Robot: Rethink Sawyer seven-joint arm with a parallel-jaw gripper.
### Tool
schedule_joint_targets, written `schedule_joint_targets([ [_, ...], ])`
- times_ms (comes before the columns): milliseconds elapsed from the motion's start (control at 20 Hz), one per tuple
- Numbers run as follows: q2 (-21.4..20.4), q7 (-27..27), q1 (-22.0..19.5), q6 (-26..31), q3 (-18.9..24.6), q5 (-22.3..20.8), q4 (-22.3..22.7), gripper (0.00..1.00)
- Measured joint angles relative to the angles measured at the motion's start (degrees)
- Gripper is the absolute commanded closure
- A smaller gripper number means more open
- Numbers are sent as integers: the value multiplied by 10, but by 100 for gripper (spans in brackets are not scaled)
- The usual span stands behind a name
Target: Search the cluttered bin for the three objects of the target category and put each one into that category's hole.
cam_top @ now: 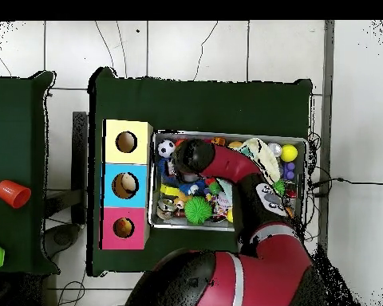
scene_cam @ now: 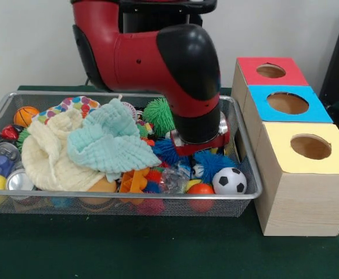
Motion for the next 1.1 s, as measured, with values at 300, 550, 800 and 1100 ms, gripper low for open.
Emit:
schedule_joint_targets([
  [300, 29, 0, 0, 80, -7, 3, -56, 0],
  [550, 21, 0, 0, 103, -7, 5, -60, 0],
  [800, -11, 0, 0, 100, -8, 5, -42, 0],
  [1100, -65, 0, 5, 61, -19, 5, 0, 0],
])
